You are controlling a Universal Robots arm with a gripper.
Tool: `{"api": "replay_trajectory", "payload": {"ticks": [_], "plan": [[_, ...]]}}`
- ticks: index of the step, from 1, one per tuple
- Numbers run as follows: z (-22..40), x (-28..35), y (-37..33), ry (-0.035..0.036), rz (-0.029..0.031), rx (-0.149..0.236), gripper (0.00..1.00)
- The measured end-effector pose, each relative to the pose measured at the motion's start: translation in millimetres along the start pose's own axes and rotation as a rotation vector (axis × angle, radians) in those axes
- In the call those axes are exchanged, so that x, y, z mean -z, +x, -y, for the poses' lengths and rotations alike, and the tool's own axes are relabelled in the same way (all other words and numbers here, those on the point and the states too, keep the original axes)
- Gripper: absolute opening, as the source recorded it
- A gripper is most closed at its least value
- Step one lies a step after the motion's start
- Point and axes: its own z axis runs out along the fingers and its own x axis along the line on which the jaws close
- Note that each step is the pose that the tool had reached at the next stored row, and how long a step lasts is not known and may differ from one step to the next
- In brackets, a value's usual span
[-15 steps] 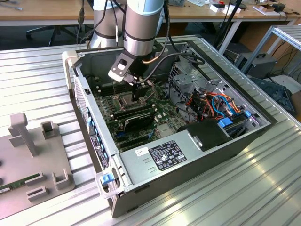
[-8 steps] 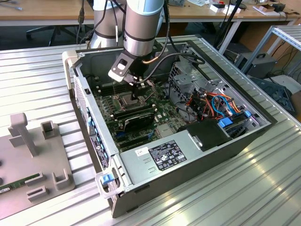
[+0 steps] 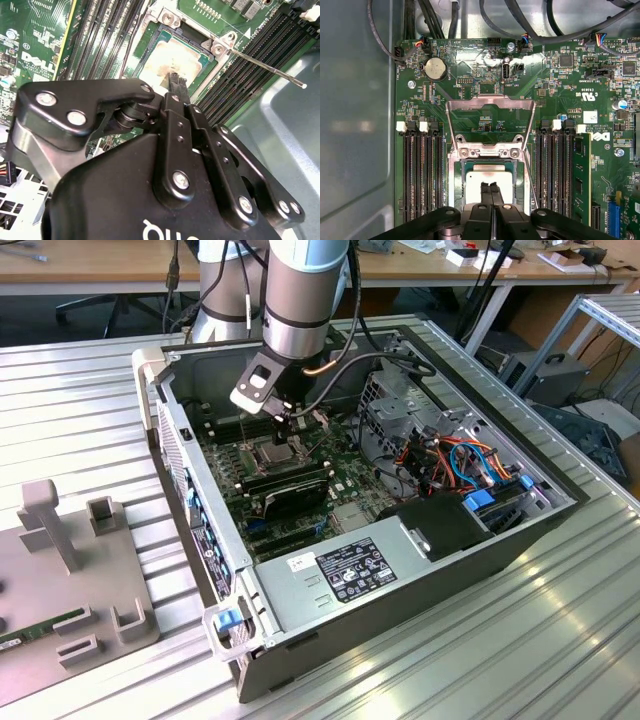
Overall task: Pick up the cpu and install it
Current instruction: 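Place the cpu into insertion slot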
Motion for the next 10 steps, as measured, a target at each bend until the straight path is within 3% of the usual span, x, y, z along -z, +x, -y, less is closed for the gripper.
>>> {"api": "replay_trajectory", "payload": {"ticks": [3, 10], "plan": [[0.0, 0.0, 0.0, 0.0000, 0.0002, 0.000, 0.11], [2.2, -7.7, -0.3, -0.0001, 0.0016, 0.000, 0.11]]}}
